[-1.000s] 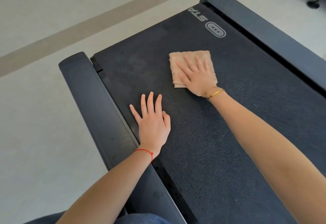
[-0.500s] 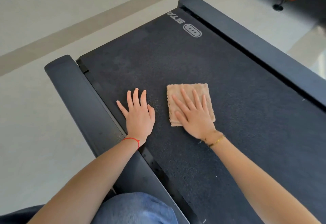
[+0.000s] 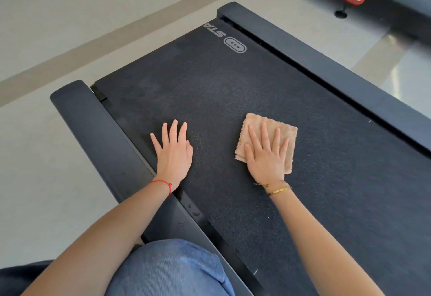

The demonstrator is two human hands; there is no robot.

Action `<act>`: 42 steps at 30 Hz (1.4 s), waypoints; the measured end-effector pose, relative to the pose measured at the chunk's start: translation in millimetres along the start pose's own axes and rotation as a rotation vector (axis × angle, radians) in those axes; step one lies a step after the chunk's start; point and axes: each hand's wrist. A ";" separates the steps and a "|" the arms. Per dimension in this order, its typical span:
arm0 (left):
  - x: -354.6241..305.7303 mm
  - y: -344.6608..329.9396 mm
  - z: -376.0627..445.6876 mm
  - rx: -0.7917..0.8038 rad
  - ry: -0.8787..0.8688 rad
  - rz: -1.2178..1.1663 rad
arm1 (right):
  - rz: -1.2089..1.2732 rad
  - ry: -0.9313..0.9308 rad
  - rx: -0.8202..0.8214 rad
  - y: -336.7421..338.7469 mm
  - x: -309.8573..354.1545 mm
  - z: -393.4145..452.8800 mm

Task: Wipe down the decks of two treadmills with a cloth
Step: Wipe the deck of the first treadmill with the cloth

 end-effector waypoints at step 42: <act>-12.0 75.0 -15.4 0.137 -0.229 -0.087 | 0.846 -0.197 0.112 73.2 33.7 -43.2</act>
Point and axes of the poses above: each hand's wrist, its own z-axis towards the middle knuckle, its own y-axis out of the back of the hand, x = y × z, and after that the axes turned 11 degrees about -z, right-handed
